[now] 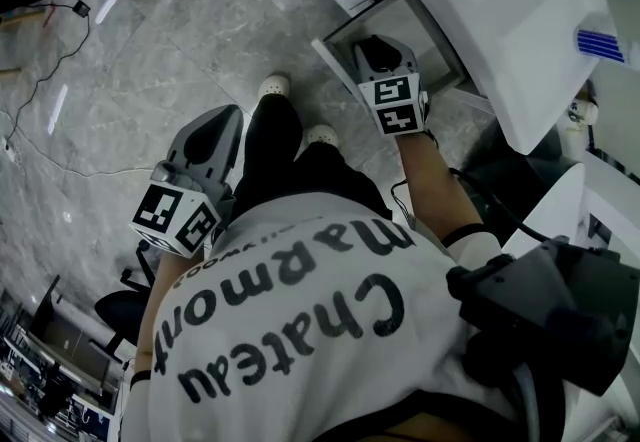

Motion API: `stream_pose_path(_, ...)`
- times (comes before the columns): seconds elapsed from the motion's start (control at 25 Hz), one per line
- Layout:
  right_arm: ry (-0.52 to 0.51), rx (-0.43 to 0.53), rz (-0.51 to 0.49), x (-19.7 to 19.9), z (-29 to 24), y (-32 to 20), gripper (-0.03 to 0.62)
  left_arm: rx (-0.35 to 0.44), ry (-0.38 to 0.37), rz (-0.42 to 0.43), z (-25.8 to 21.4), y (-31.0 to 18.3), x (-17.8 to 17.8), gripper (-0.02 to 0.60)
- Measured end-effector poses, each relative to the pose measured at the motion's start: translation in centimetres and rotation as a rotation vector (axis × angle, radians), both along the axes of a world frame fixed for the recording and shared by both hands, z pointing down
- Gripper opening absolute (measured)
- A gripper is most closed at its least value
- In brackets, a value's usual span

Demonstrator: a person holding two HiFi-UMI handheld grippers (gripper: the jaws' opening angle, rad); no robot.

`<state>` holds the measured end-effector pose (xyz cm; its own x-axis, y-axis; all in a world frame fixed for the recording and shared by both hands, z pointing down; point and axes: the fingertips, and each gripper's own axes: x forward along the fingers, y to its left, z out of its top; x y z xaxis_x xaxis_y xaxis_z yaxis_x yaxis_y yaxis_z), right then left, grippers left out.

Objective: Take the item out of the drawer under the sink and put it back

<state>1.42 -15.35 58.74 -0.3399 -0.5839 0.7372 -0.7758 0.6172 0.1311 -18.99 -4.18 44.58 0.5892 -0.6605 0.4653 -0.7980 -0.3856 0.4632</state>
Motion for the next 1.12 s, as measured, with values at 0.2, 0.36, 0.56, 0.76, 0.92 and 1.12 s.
stream_pose_path(0.2, 0.001, 0.029, -0.005, 0.1, -1.7, 0.1, 0.121, 0.017, 0.007, -0.009, -1.0, 0.2, -0.1, 0.009)
stream_pose_path(0.36, 0.001, 0.036, -0.011, 0.2, -3.2, 0.8, 0.121, 0.042, 0.011, -0.020, -2.1, 0.3, 0.0, 0.009)
stream_pose_path(0.56, -0.022, 0.059, -0.023, -0.4, -5.6, 1.8, 0.121, 0.083, 0.014, -0.036, -3.7, -0.4, 0.3, 0.009)
stream_pose_path(0.76, -0.047, 0.076, -0.020, -1.4, -8.8, 2.4, 0.121, 0.124, 0.040, -0.044, -5.2, -1.5, 0.9, 0.009)
stream_pose_path(0.92, -0.074, 0.099, -0.016, -1.9, -11.8, 2.5, 0.120, 0.155, 0.053, -0.021, -6.6, -2.2, 2.1, 0.009)
stream_pose_path(1.12, -0.117, 0.164, -0.011, -1.6, -16.7, 1.6, 0.120, 0.200, 0.064, 0.017, -8.4, -4.0, 4.0, 0.009)
